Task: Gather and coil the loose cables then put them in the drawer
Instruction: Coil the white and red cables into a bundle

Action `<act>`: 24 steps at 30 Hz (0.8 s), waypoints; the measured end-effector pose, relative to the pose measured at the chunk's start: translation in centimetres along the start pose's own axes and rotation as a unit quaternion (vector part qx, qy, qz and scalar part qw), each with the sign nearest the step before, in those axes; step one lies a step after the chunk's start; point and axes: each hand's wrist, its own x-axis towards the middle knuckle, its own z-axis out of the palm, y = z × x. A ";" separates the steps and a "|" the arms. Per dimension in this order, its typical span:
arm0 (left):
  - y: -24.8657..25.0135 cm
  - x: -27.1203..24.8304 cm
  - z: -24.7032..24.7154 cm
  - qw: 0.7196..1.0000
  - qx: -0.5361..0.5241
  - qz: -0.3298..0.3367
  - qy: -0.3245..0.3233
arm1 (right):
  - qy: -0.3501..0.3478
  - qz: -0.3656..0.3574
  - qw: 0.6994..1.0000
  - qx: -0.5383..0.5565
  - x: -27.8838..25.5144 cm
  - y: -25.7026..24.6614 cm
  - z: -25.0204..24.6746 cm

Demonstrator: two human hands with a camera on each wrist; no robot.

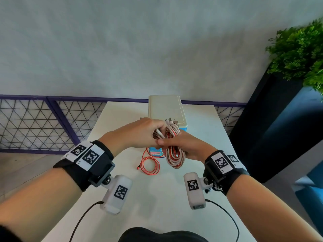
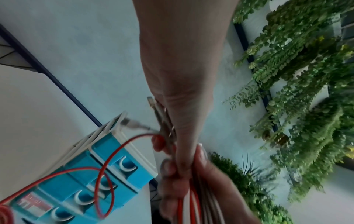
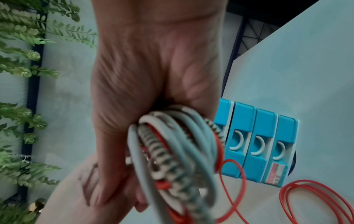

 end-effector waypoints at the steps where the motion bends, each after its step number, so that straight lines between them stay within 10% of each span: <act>1: -0.2 0.0 -0.4 0.999 -0.041 0.007 0.014 | 0.002 0.005 1.000 -0.011 -0.1 -0.1 -0.2; 8: -2.4 -0.2 -4.5 0.987 -0.082 -0.008 0.140 | 0.029 0.007 0.999 0.045 0.4 1.8 -0.7; 20: -3.3 -0.9 0.6 0.986 -0.030 -0.067 0.152 | 0.044 -0.068 0.989 0.125 1.2 0.6 -1.7; 24: -1.6 -1.1 0.3 0.940 -0.285 -0.142 0.122 | 0.135 -0.075 0.987 0.054 1.6 0.4 -1.7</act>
